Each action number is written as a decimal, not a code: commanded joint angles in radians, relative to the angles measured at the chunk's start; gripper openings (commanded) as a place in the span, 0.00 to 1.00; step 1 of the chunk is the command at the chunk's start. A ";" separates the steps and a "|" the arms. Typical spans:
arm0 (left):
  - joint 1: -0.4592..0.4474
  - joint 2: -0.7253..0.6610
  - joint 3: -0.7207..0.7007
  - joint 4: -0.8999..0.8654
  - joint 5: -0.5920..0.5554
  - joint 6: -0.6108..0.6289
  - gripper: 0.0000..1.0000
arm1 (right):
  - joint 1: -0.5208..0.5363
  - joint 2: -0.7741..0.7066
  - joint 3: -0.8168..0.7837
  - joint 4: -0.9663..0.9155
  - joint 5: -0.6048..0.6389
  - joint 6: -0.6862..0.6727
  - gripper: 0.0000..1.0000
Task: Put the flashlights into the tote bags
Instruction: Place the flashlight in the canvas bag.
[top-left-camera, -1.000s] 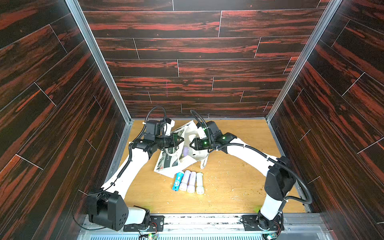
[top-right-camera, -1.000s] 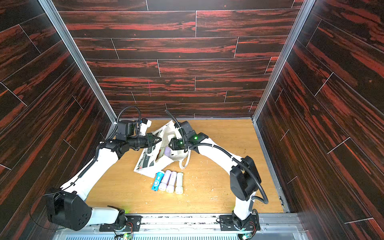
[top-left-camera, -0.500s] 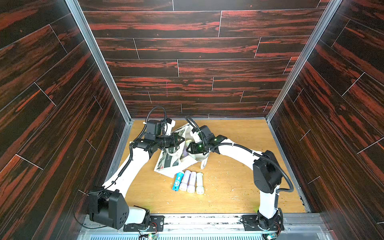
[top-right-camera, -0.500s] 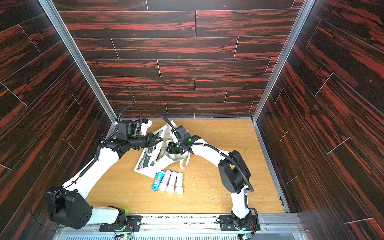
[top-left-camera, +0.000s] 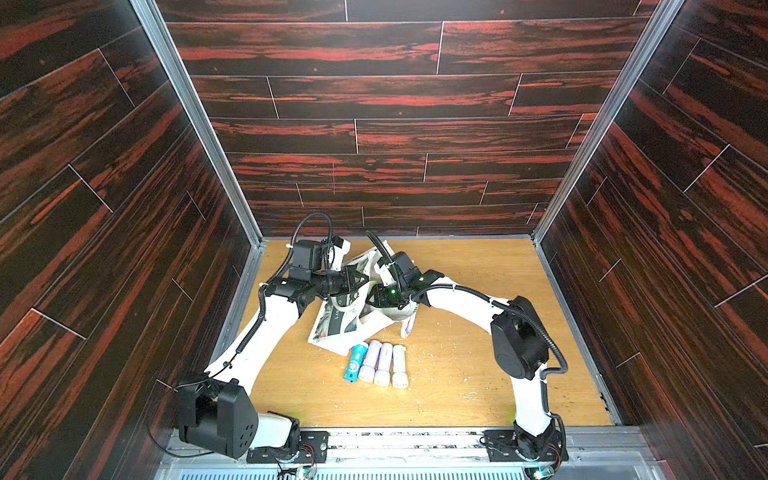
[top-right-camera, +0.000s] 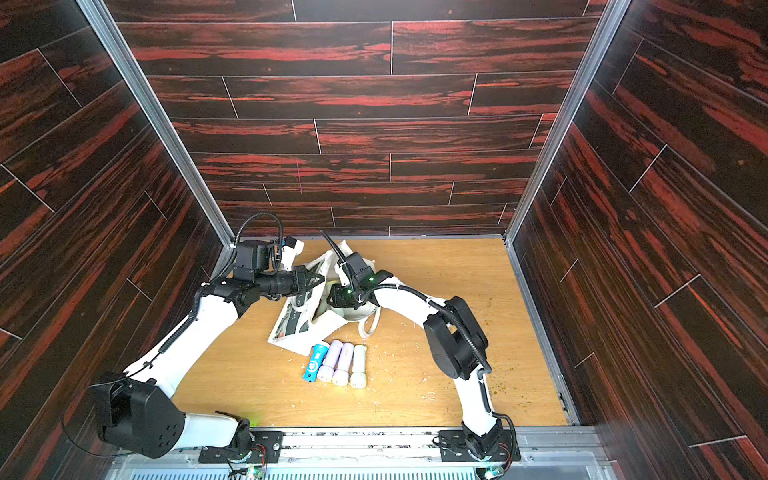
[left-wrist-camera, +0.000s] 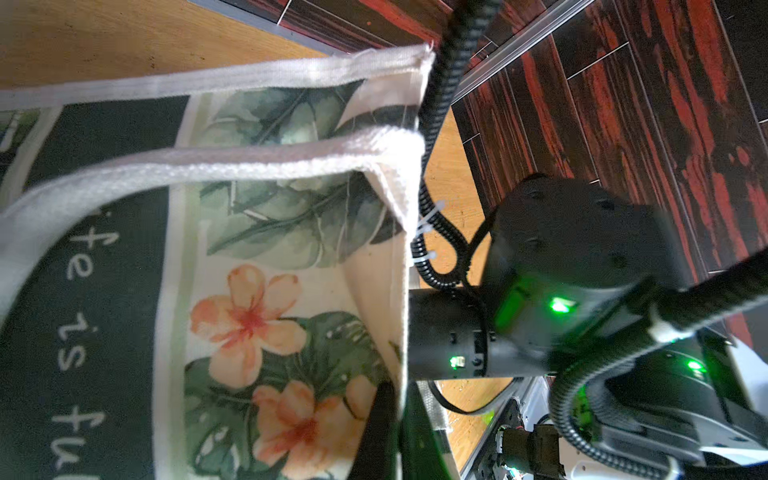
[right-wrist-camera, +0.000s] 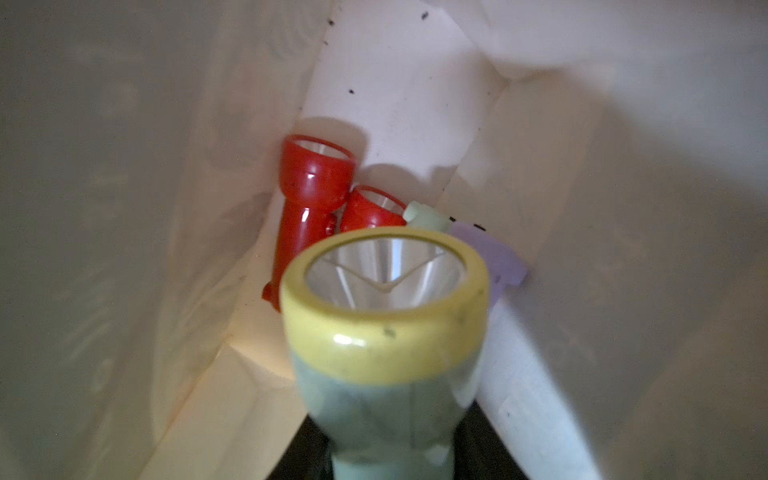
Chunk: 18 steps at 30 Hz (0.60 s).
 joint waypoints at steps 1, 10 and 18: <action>-0.006 -0.006 0.020 0.003 0.043 0.018 0.00 | 0.002 0.046 -0.017 -0.029 0.021 0.050 0.17; -0.006 -0.006 0.020 0.004 0.041 0.017 0.00 | 0.002 0.059 -0.033 -0.044 0.053 0.082 0.27; -0.006 -0.006 0.021 0.001 0.041 0.020 0.00 | 0.002 0.041 -0.036 -0.043 0.073 0.083 0.57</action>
